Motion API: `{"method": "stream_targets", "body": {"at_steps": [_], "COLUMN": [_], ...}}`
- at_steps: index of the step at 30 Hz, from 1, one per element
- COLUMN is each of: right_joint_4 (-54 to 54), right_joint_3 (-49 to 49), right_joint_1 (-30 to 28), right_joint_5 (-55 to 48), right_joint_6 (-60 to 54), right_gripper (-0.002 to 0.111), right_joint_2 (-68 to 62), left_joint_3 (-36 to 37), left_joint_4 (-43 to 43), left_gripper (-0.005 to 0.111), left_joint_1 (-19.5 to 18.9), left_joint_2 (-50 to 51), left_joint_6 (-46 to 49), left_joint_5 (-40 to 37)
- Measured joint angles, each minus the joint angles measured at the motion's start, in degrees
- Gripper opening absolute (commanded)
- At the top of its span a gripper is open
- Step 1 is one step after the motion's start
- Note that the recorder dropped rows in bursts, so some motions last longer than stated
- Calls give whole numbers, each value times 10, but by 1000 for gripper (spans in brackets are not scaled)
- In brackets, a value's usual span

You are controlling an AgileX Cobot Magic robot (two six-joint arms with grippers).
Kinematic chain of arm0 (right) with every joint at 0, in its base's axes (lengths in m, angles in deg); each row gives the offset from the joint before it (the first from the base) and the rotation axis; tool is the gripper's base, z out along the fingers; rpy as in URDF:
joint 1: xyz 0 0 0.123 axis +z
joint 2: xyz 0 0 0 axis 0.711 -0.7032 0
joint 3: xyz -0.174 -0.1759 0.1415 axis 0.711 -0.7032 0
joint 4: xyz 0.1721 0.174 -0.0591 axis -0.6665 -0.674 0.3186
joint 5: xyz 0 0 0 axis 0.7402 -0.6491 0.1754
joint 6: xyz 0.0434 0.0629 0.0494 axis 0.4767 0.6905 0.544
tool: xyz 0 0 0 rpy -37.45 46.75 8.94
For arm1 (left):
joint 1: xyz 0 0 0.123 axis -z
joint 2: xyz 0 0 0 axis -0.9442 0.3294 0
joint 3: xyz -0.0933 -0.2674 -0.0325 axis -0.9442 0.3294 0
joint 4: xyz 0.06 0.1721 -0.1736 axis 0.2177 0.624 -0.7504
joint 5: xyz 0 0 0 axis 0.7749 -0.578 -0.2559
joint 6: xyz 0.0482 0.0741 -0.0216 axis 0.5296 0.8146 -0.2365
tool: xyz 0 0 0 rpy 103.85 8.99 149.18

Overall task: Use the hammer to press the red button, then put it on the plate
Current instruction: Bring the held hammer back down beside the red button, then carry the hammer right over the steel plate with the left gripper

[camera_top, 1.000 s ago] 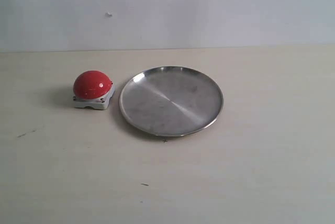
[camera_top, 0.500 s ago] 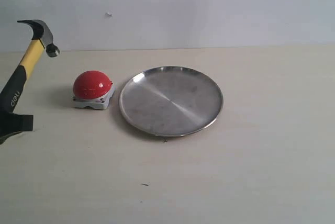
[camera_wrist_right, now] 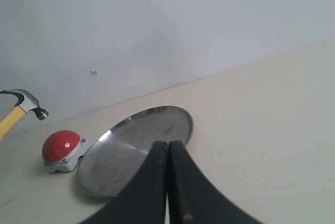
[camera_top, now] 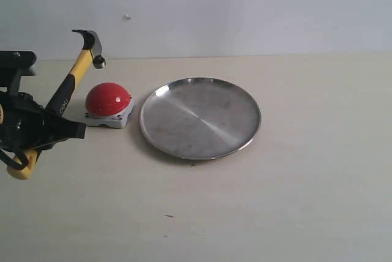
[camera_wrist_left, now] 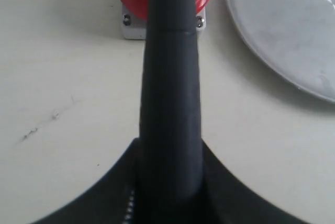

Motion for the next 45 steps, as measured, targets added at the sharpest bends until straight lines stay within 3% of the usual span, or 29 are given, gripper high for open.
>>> {"method": "stream_targets", "body": {"at_steps": [15,25,33,36,41,45], "right_joint_4": [0,0,0,0,0,0], "right_joint_3": [0,0,0,0,0,0], "right_joint_1": [0,0,0,0,0,0], "right_joint_5": [-1,-2,-3,-3,-3,-3], "right_joint_6": [0,0,0,0,0,0], "right_gripper": [0,0,0,0,0,0], "right_joint_2": [0,0,0,0,0,0], "left_joint_3": [-14,-70,-72,-41,50,75], "left_joint_4": [1,1,-2,-14,-37,-33], "left_gripper": [0,0,0,0,0,0], "left_joint_1": [0,0,0,0,5,11], "left_joint_2": [15,-68,-89,-72,17,85], "left_joint_6": [8,22,26,26,26,29], "left_joint_5": [-8,-53,-75,-52,62,127]}}
